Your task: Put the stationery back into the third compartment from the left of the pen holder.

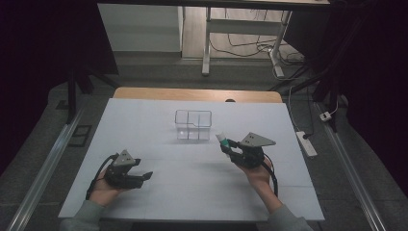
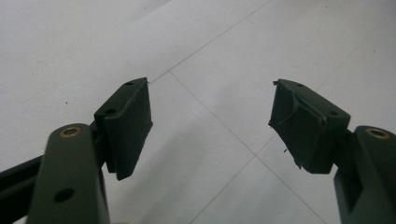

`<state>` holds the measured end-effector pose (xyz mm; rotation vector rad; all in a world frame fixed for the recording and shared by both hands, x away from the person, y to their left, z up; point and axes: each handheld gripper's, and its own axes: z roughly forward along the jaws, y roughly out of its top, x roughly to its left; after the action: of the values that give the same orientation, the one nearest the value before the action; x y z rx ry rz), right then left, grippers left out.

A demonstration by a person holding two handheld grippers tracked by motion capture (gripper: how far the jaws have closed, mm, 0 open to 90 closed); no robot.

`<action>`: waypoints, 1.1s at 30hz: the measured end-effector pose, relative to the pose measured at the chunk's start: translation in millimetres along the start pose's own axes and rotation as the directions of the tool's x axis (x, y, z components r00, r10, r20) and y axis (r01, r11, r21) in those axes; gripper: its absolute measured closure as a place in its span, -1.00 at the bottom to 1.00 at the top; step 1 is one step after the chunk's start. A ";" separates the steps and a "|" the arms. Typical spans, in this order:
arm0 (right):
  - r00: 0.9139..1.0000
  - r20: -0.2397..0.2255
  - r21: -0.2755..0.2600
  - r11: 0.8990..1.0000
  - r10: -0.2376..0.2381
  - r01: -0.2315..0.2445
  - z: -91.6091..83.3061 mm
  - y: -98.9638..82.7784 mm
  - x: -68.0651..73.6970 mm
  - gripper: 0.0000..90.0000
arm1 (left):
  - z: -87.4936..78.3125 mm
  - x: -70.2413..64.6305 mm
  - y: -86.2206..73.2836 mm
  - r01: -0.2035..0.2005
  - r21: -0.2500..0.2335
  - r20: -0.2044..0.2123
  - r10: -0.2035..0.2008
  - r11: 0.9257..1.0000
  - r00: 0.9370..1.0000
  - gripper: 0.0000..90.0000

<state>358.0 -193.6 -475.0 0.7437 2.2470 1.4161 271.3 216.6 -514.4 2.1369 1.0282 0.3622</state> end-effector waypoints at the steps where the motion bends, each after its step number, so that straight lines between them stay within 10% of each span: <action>1: 1.000 0.000 0.000 1.000 0.000 0.000 0.0 0.0 0.0 0.45 | 0.1 0.3 -0.2 0.000 0.001 0.000 0.000 1.000 1.000 -0.36; 33: 1.000 -0.014 -0.086 0.996 0.002 -0.003 39.7 44.9 -7.9 0.45 | 4.1 2.7 0.0 -0.005 0.031 0.017 0.005 1.000 1.000 -0.37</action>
<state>397.3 -154.7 -450.6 0.7114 2.1808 1.5129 275.2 216.7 -517.4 2.1671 1.0248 0.3318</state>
